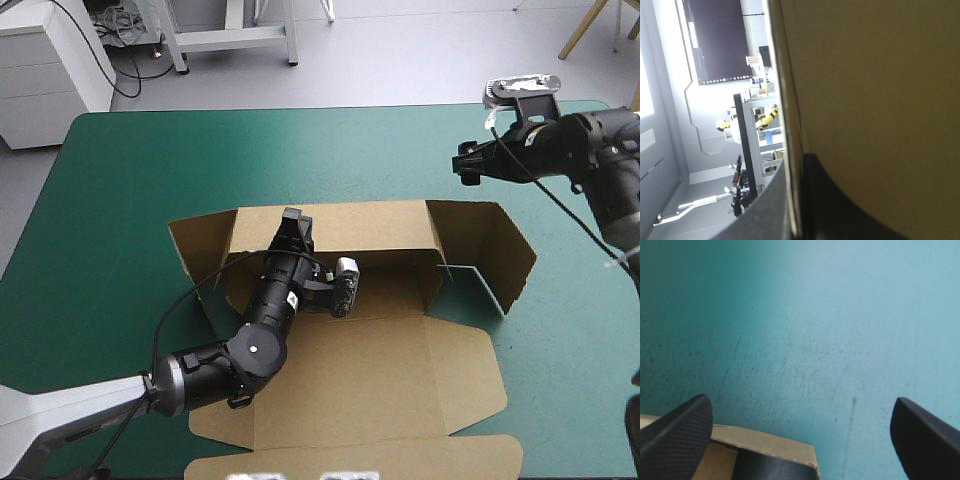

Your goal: Fold the box

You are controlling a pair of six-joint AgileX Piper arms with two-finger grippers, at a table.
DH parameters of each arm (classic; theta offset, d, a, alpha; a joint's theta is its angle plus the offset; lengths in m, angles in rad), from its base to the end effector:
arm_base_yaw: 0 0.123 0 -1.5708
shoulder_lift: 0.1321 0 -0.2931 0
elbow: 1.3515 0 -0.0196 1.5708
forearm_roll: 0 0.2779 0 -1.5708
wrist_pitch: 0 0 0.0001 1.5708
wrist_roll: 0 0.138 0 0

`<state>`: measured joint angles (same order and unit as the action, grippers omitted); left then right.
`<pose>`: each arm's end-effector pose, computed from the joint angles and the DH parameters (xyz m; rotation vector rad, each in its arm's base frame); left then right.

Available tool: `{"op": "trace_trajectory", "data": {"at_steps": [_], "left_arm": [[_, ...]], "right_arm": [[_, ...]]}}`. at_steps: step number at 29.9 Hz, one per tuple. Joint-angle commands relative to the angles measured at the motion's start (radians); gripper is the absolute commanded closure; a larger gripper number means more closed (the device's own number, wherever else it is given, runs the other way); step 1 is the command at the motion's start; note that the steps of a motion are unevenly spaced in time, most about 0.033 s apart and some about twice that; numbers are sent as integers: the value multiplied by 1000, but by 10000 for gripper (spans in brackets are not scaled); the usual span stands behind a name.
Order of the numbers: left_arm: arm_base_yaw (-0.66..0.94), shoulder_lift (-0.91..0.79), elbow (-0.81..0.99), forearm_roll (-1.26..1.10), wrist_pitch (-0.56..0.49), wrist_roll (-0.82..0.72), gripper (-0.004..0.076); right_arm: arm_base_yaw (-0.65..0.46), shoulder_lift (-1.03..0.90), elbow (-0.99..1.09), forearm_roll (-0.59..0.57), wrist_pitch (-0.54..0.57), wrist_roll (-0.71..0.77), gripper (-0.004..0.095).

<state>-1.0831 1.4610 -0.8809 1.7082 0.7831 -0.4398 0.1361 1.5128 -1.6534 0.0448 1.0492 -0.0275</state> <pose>0.2507 -0.2667 0.2673 1.5390 1.1530 0.9025 0.3776 0.0571 0.3962 -0.1872 2.3864 0.1080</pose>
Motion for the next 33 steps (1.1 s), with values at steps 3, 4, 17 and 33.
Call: {"op": "trace_trajectory", "data": {"at_steps": [3, 4, 17, 33], "left_arm": [[-6, -36, -19, 107, 31, -2, 734], [-6, -36, -19, 107, 31, -2, 734], [-6, -34, -19, 105, 26, -2, 734], [-6, -11, -19, 102, 37, -2, 734]], "right_arm": [[-42, 120, -131, 52, 98, -73, 17], [-47, 144, -136, 52, 110, -79, 17], [-162, 93, 26, 223, 153, -188, 17], [-162, -38, 246, 293, 72, -211, 17]]}}
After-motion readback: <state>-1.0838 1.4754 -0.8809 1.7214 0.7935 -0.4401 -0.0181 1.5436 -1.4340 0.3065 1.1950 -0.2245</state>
